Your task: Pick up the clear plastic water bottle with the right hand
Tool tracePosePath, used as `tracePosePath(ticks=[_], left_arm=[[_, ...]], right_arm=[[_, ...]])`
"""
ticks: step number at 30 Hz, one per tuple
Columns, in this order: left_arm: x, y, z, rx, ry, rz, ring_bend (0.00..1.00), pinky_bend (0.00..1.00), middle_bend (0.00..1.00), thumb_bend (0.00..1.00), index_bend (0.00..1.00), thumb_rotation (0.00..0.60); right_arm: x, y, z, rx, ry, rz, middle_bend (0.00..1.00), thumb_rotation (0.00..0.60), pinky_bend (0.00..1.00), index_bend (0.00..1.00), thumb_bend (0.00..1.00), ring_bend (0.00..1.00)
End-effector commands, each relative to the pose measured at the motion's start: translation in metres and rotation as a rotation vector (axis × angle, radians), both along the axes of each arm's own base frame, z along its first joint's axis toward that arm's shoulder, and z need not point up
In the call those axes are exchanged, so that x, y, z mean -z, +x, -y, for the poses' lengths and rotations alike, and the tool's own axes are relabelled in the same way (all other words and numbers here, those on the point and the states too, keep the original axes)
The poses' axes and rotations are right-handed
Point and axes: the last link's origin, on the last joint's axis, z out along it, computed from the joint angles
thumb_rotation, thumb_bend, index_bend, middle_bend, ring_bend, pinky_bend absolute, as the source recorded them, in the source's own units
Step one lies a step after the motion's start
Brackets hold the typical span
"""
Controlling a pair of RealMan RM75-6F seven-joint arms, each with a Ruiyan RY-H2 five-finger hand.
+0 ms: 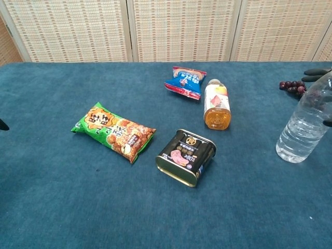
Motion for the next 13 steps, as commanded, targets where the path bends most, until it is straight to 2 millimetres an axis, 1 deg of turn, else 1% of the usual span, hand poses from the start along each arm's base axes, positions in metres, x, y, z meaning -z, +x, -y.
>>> tracePosePath(ticks=[1, 3, 5, 6, 7, 8, 11, 13], left_arm=[[0.0, 0.0, 0.0, -0.001, 0.001, 0.0, 0.3, 0.39, 0.39, 0.42, 0.27, 0.6], [0.0, 0.0, 0.0, -0.002, 0.002, -0.001, 0.3, 0.39, 0.39, 0.42, 0.27, 0.6], [0.0, 0.0, 0.0, -0.002, 0.002, -0.001, 0.3, 0.39, 0.39, 0.42, 0.27, 0.6], [0.0, 0.001, 0.0, 0.005, 0.001, 0.002, 0.3, 0.39, 0.39, 0.42, 0.27, 0.6], [0.0, 0.002, 0.001, 0.016, -0.001, -0.001, 0.3, 0.39, 0.39, 0.42, 0.27, 0.6], [0.001, 0.004, 0.001, 0.024, -0.003, -0.003, 0.3, 0.39, 0.39, 0.42, 0.27, 0.6], [0.003, 0.006, 0.001, 0.045, -0.013, -0.006, 0.3, 0.39, 0.39, 0.42, 0.27, 0.6], [0.004, 0.008, 0.001, 0.054, -0.012, -0.005, 0.3, 0.39, 0.39, 0.42, 0.27, 0.6]], right_arm=[[-0.025, 0.005, -0.013, -0.056, -0.027, -0.024, 0.0, 0.6, 0.15, 0.0, 0.09, 0.0], [-0.029, 0.007, -0.016, -0.065, -0.032, -0.03, 0.0, 0.6, 0.15, 0.0, 0.09, 0.0], [-0.039, 0.009, -0.022, -0.087, -0.055, -0.055, 0.0, 0.6, 0.15, 0.0, 0.09, 0.0], [-0.058, 0.007, -0.034, -0.126, -0.115, -0.143, 0.0, 0.6, 0.15, 0.0, 0.09, 0.0], [-0.071, 0.006, -0.053, -0.151, -0.159, -0.239, 0.0, 0.6, 0.15, 0.0, 0.09, 0.0], [-0.077, 0.009, -0.068, -0.142, -0.185, -0.306, 0.0, 0.6, 0.16, 0.0, 0.09, 0.0], [-0.086, 0.012, -0.092, -0.105, -0.24, -0.469, 0.0, 0.6, 0.16, 0.0, 0.09, 0.0], [-0.088, 0.014, -0.105, -0.069, -0.283, -0.572, 0.0, 0.6, 0.17, 0.0, 0.09, 0.0]])
